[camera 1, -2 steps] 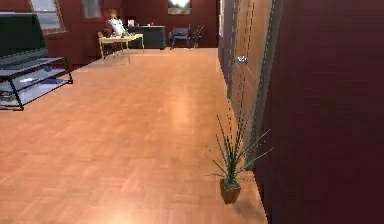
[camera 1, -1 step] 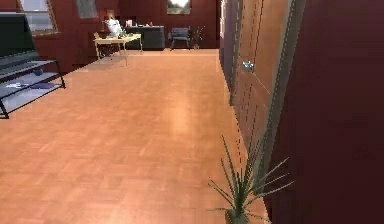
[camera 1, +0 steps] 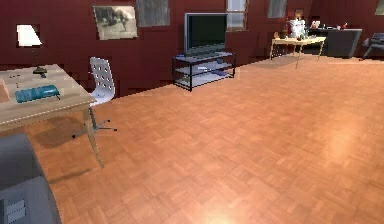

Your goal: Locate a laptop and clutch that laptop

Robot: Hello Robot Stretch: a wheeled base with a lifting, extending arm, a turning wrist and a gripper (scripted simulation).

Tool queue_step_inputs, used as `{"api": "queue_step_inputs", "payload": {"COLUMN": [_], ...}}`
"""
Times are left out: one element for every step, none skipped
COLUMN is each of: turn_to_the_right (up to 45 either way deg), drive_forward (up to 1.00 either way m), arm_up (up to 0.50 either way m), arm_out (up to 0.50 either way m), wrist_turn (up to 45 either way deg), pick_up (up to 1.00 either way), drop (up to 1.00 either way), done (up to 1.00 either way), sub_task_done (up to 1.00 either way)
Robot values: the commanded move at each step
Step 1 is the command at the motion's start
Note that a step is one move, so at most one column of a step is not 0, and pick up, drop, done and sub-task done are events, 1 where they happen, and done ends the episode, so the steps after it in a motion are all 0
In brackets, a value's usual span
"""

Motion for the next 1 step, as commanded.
{"api": "queue_step_inputs", "payload": {"turn_to_the_right": [-3.0], "drive_forward": [0.00], "arm_up": [0.00], "arm_out": [0.00], "wrist_turn": [0.0], "pick_up": [0.00], "drop": [0.00], "done": [0.00], "sub_task_done": [0.00]}}
